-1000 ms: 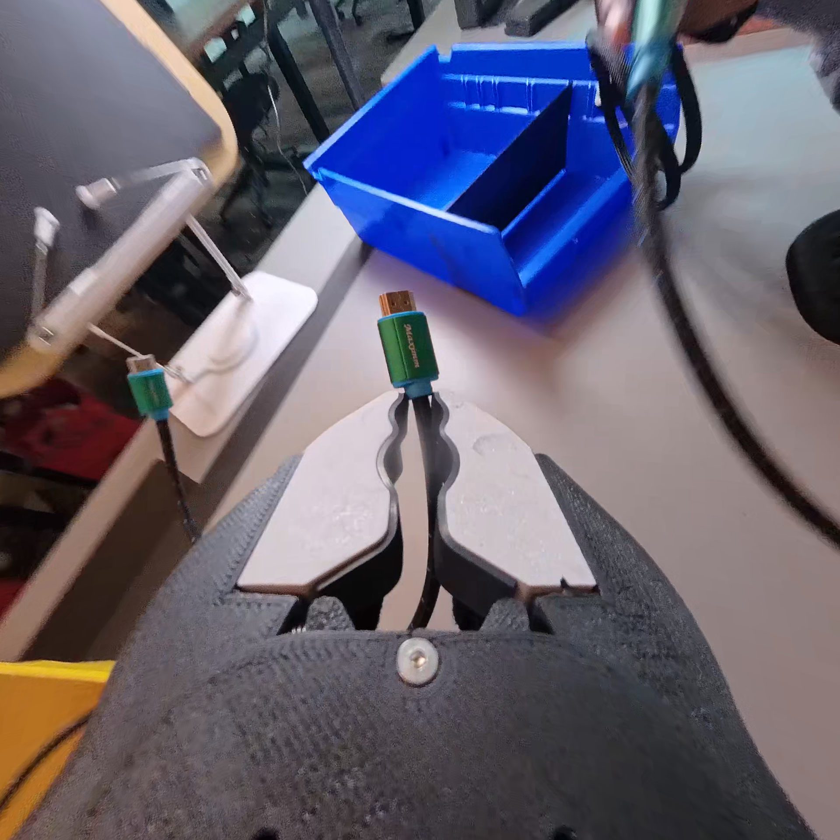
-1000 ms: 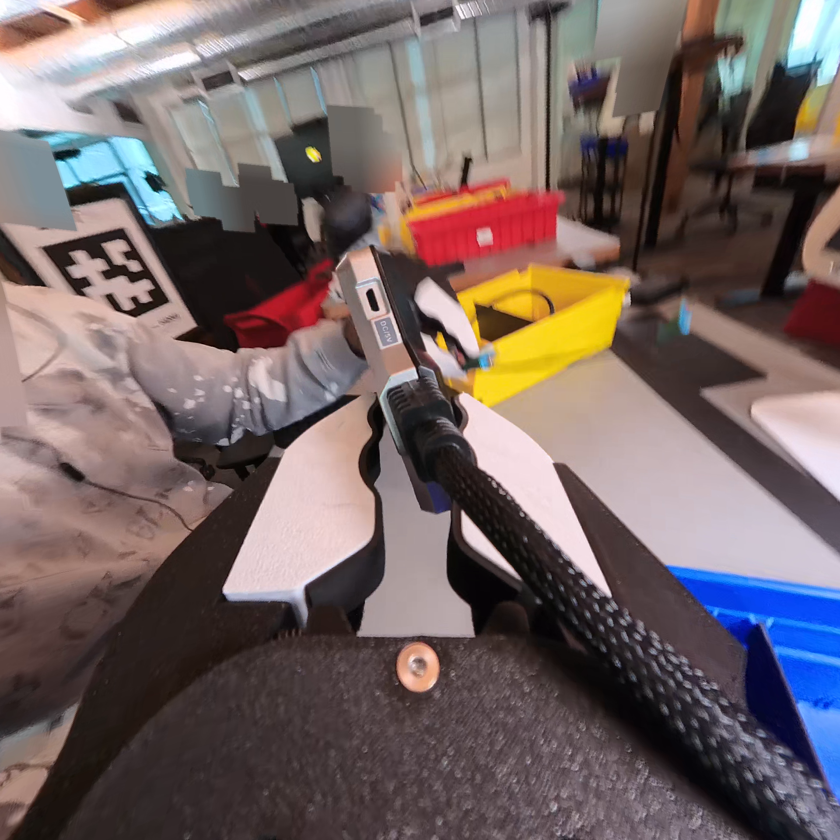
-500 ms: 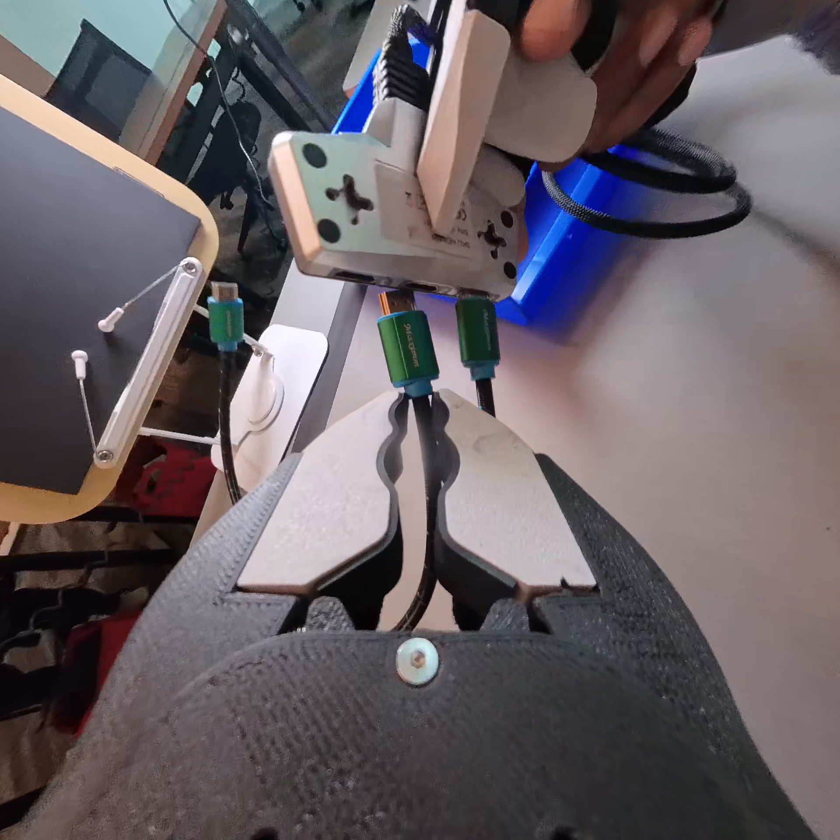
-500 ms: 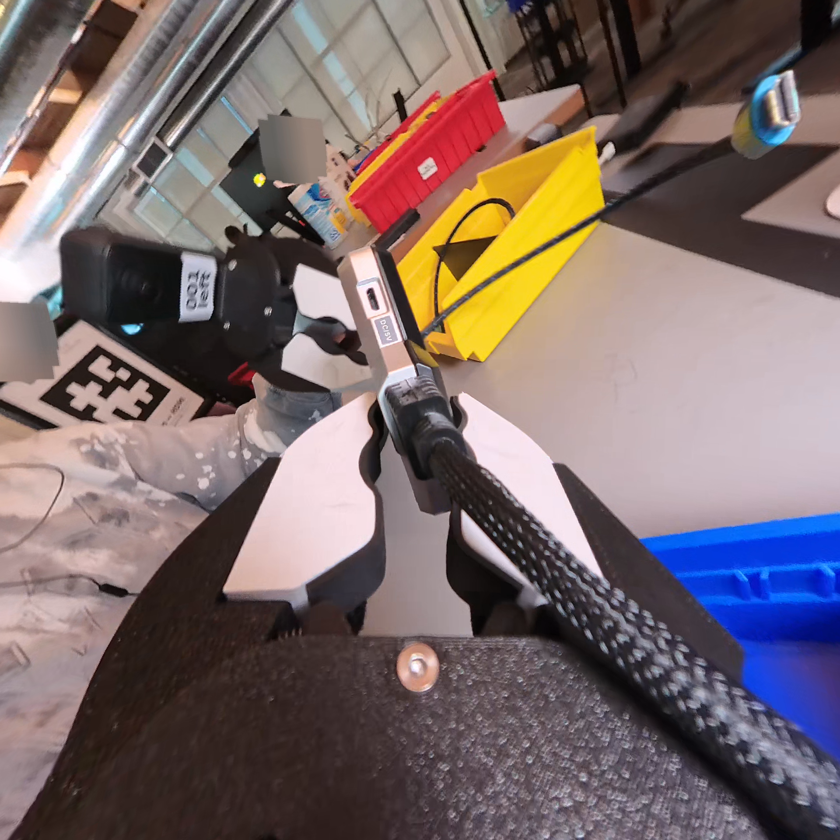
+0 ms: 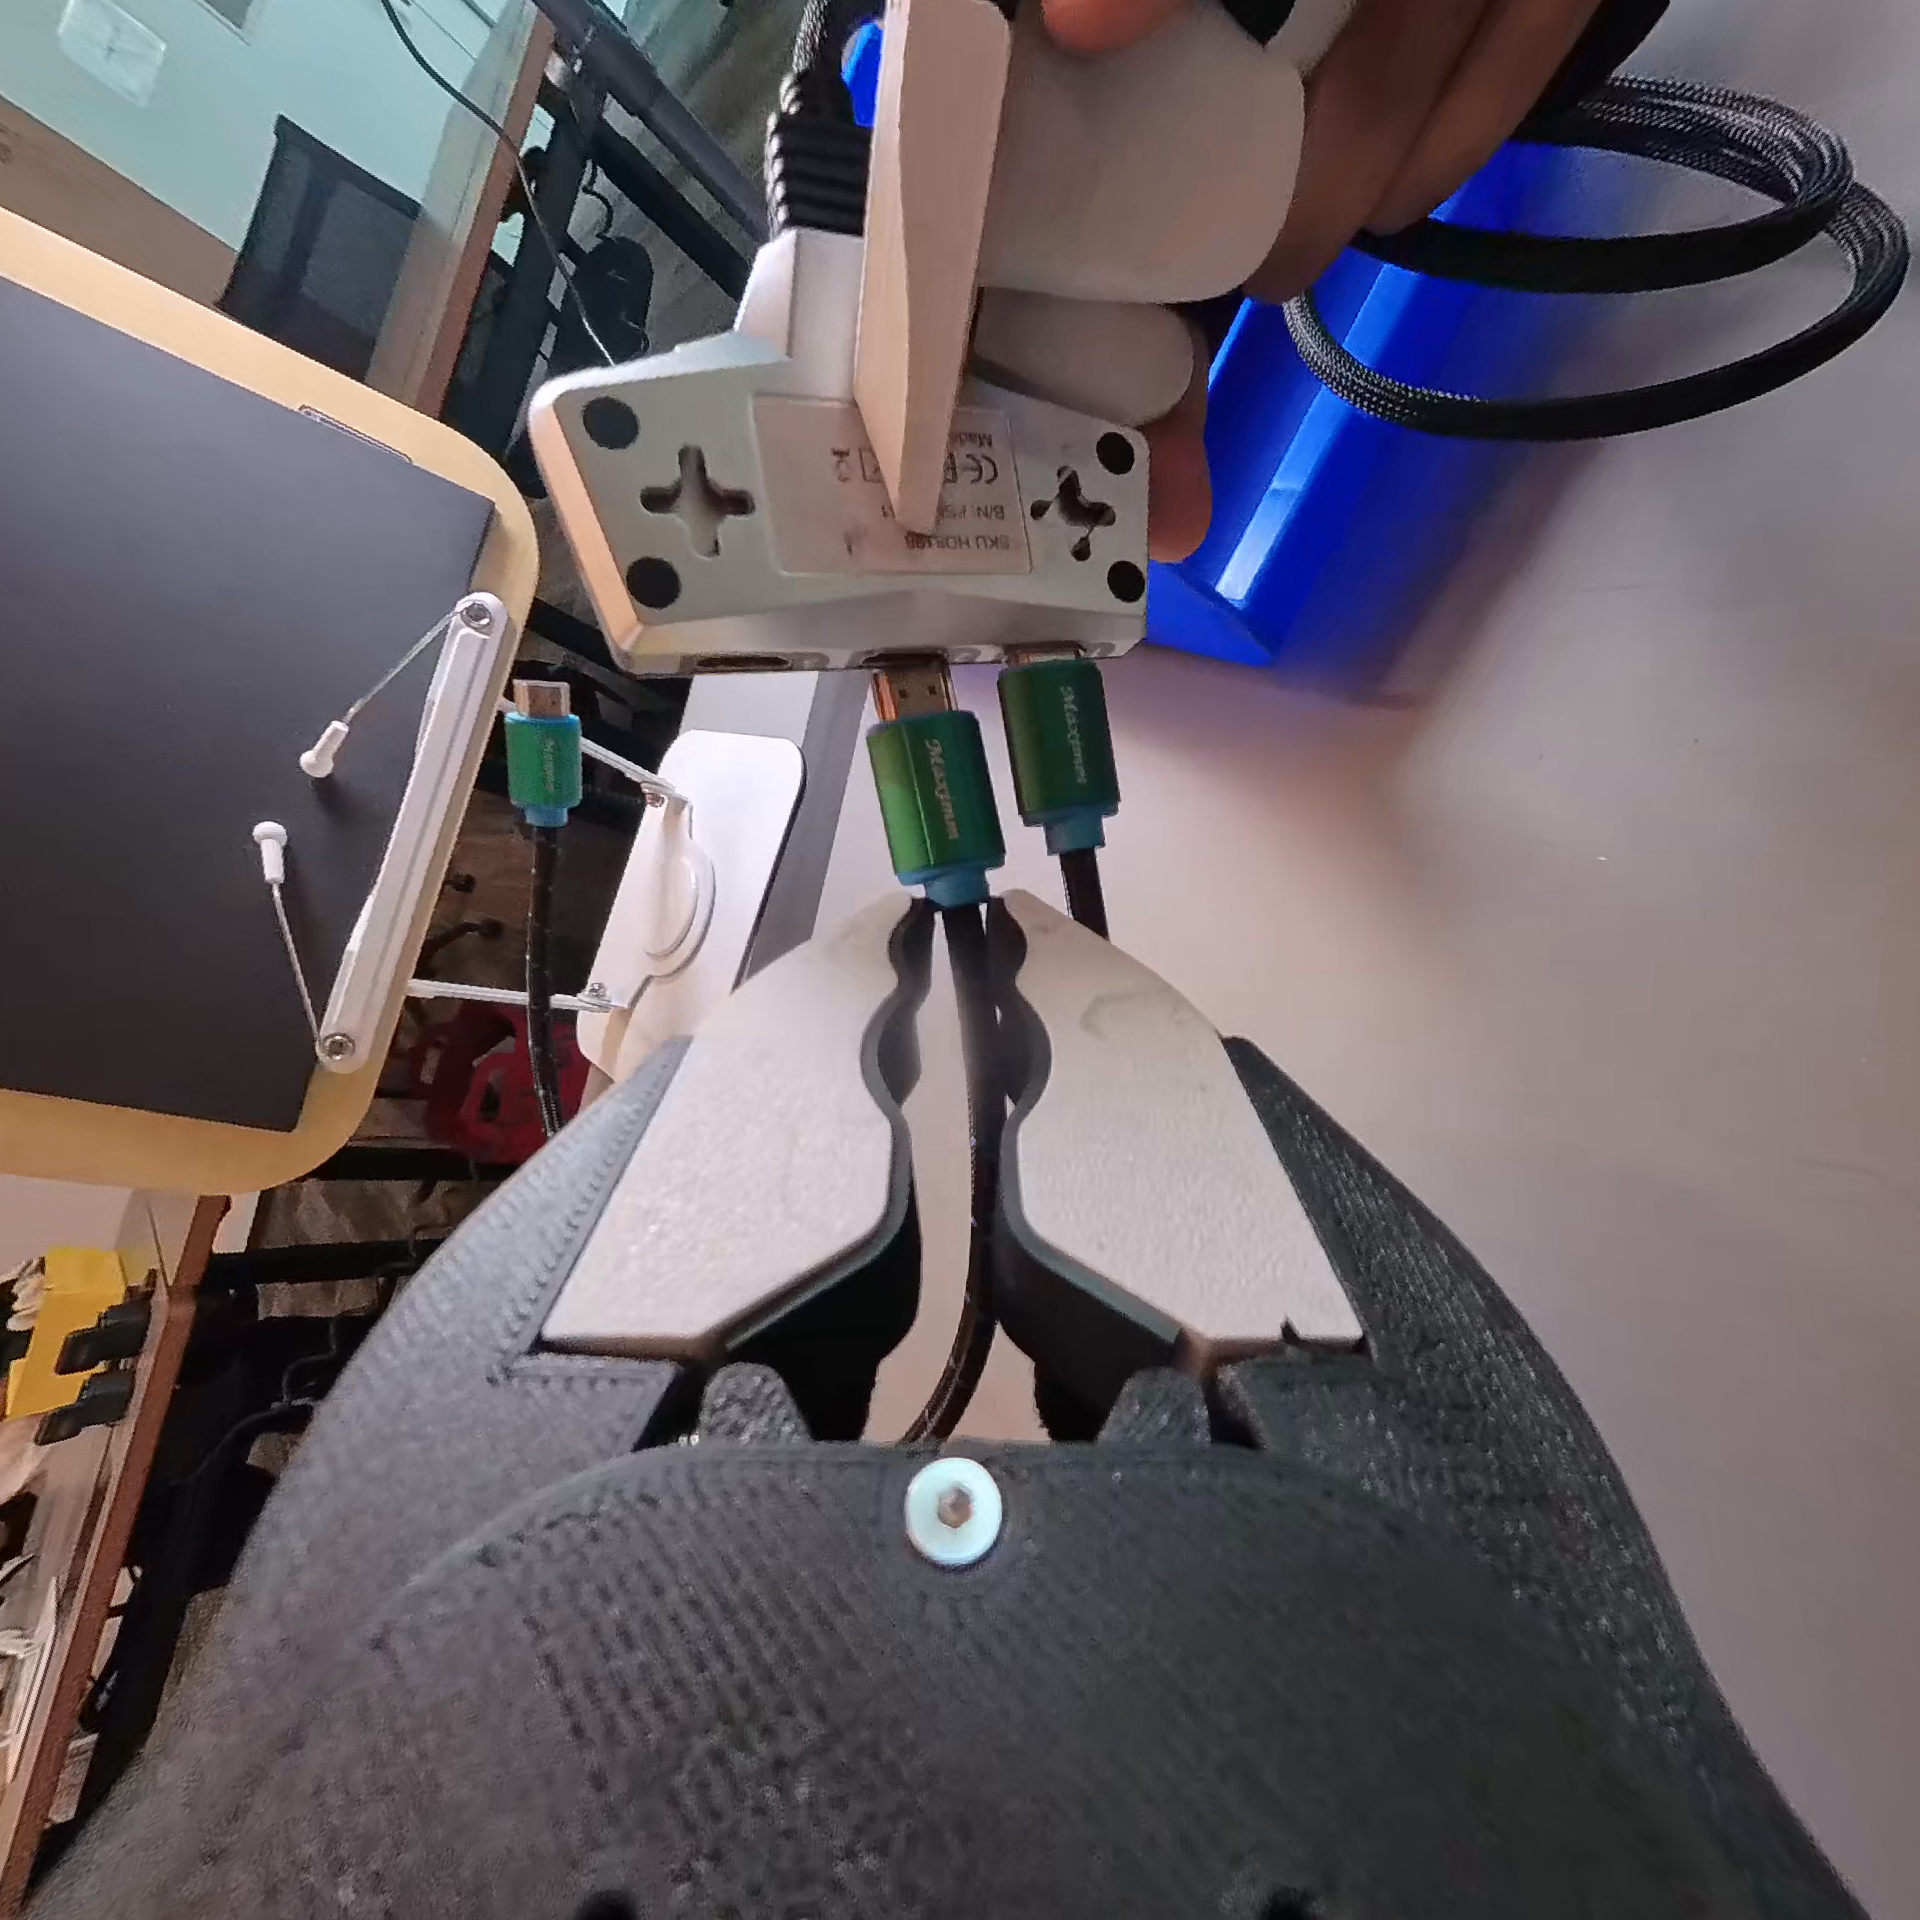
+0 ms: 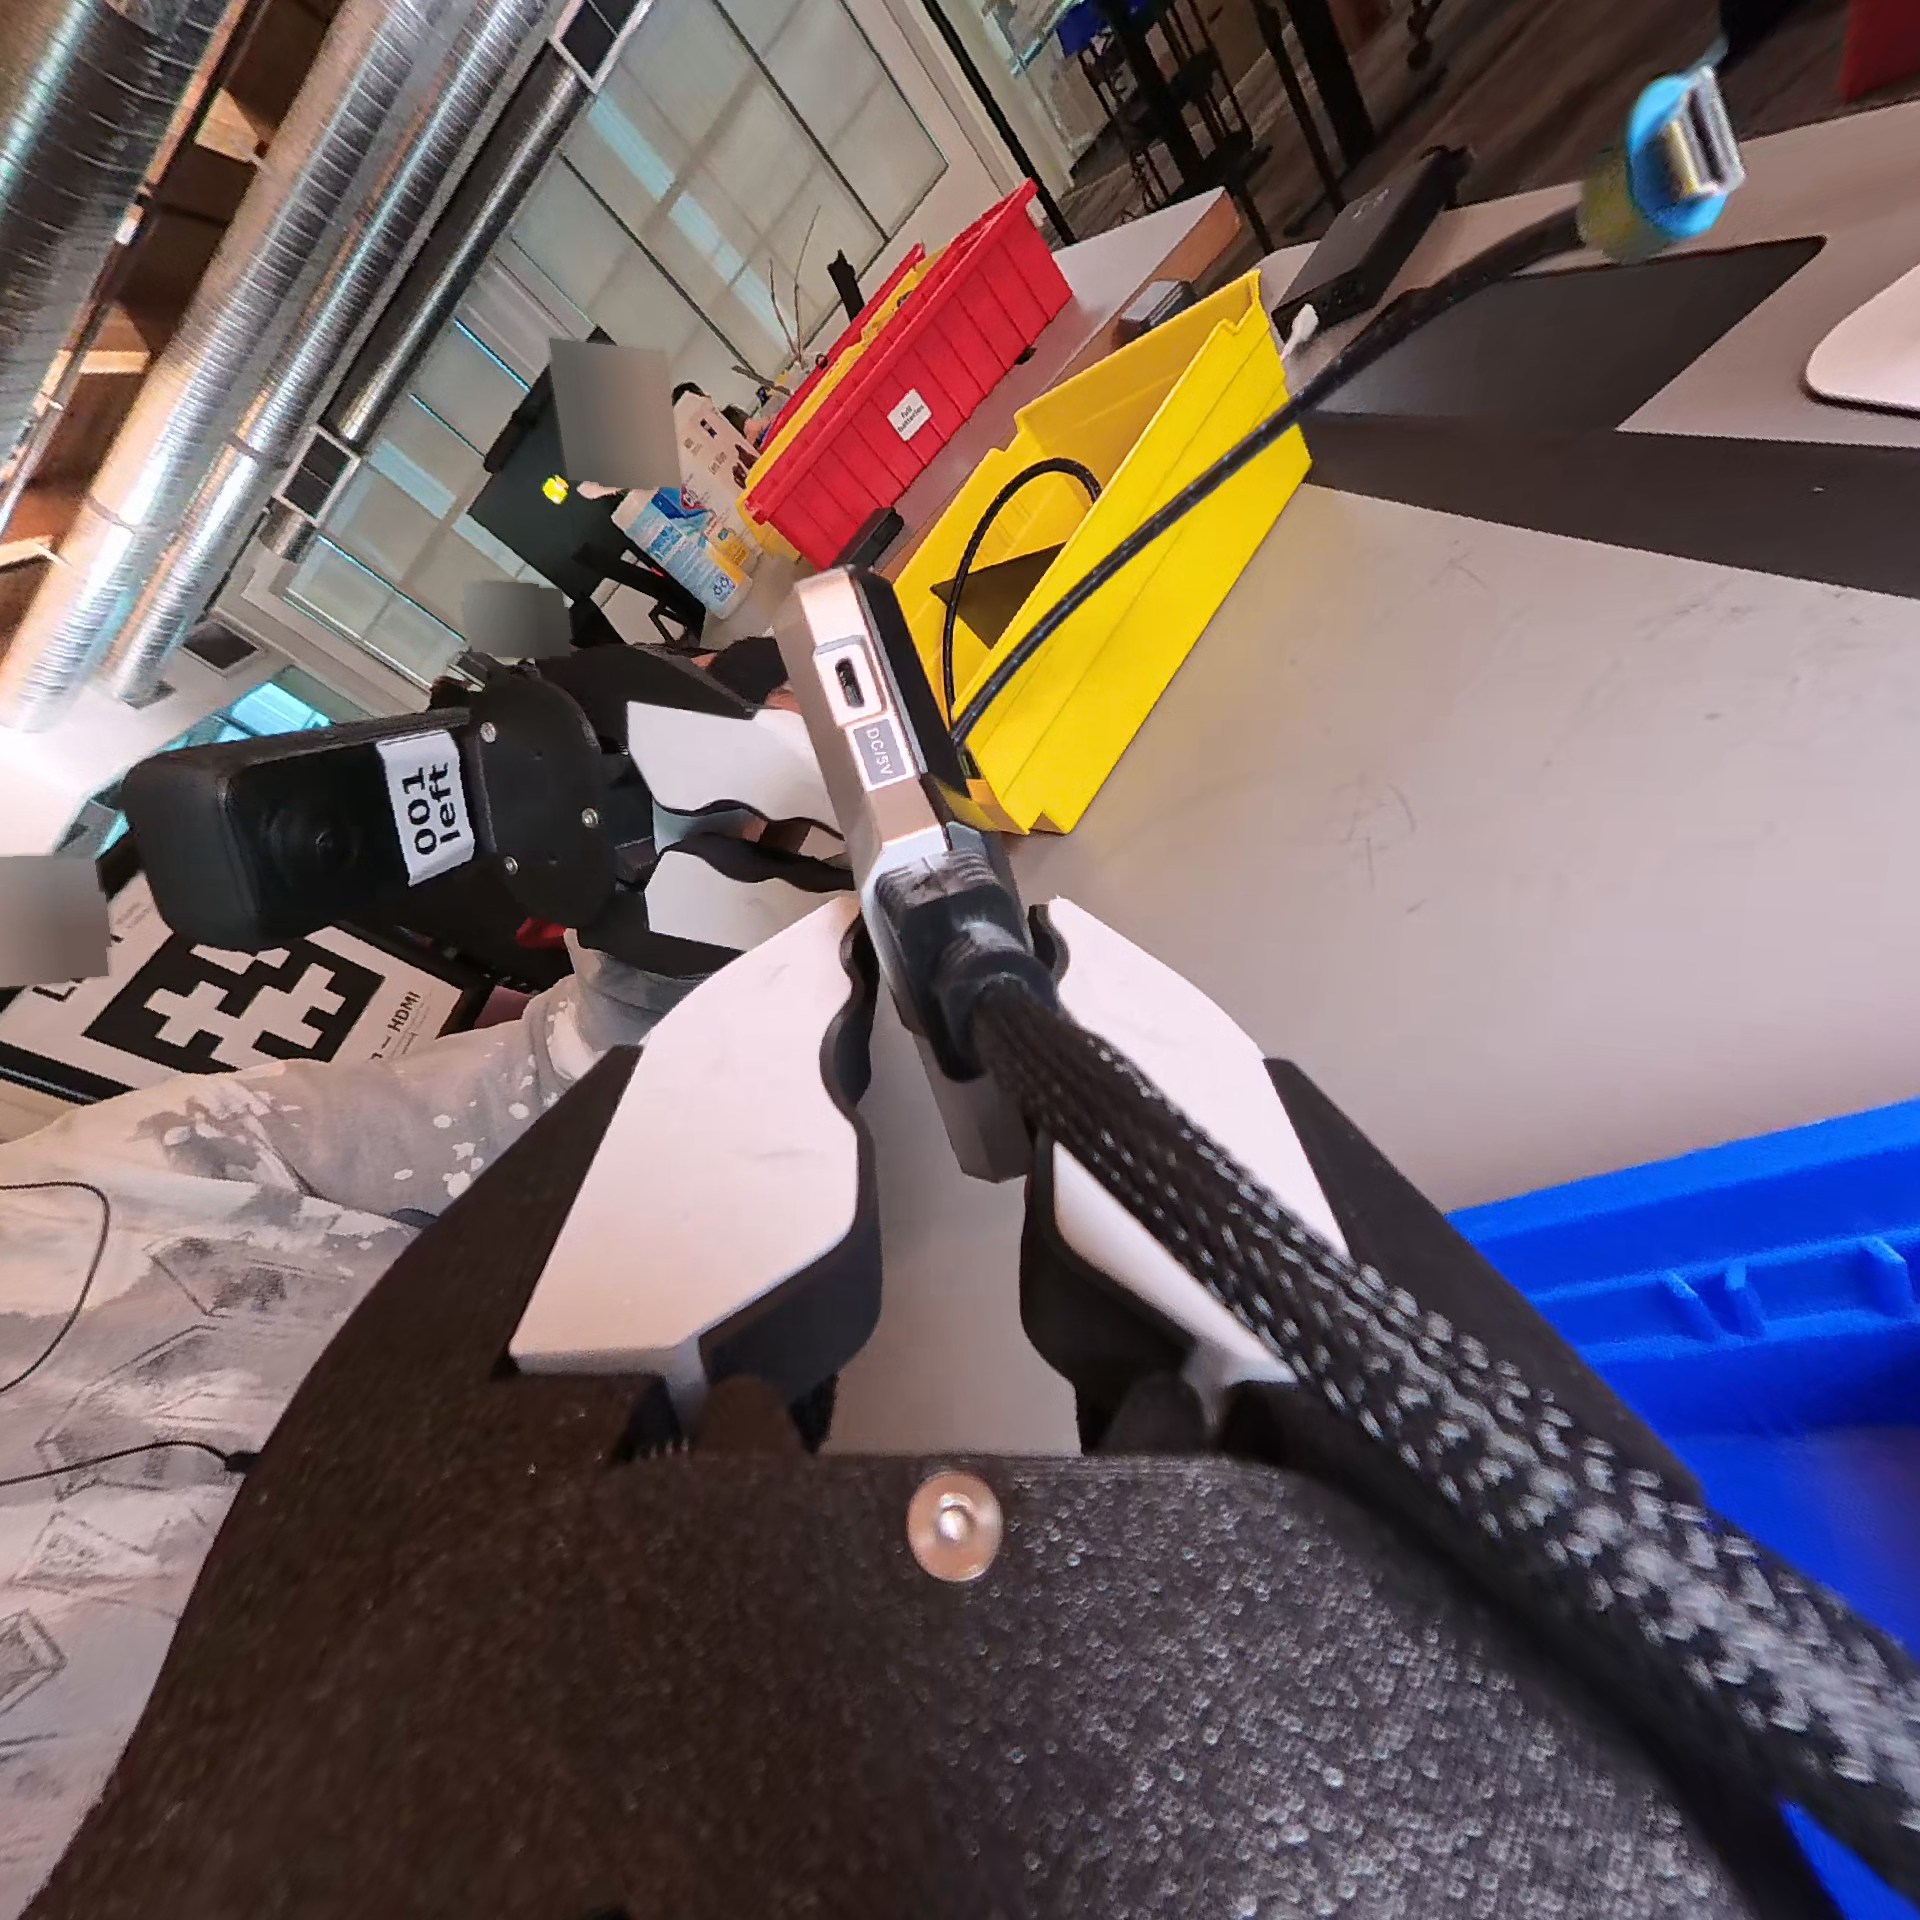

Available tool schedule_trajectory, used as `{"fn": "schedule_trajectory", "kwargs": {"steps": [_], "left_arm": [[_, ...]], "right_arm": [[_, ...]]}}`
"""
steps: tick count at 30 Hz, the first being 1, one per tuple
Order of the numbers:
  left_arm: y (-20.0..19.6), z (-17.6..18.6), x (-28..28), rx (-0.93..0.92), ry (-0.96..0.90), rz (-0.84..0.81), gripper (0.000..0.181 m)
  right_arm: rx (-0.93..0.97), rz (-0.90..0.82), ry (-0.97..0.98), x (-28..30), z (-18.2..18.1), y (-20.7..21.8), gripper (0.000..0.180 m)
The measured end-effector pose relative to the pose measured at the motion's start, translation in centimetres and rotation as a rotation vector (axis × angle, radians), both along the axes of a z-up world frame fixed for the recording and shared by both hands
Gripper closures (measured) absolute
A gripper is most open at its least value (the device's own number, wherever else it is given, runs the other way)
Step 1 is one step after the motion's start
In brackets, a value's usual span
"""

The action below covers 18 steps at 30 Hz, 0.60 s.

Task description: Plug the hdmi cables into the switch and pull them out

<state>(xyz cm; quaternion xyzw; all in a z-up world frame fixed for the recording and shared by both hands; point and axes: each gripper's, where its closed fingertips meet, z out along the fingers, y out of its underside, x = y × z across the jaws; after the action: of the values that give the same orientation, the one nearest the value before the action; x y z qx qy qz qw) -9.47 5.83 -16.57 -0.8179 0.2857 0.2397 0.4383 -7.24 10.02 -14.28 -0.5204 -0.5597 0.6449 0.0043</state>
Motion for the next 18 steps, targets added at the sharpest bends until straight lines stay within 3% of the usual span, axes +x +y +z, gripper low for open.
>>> {"fn": "schedule_trajectory", "kwargs": {"steps": [11,18], "left_arm": [[-0.2,-0.2,0.0,0.019,0.082,-0.047,0.17],[-1.1,-0.7,1.1,0.016,-0.047,-0.182,0.17]], "right_arm": [[-0.032,0.046,-0.018,0.0,-0.7,-0.5,0.154],[-0.032,0.12,-0.003,0.7,-0.9,-1.6,0.156]]}}
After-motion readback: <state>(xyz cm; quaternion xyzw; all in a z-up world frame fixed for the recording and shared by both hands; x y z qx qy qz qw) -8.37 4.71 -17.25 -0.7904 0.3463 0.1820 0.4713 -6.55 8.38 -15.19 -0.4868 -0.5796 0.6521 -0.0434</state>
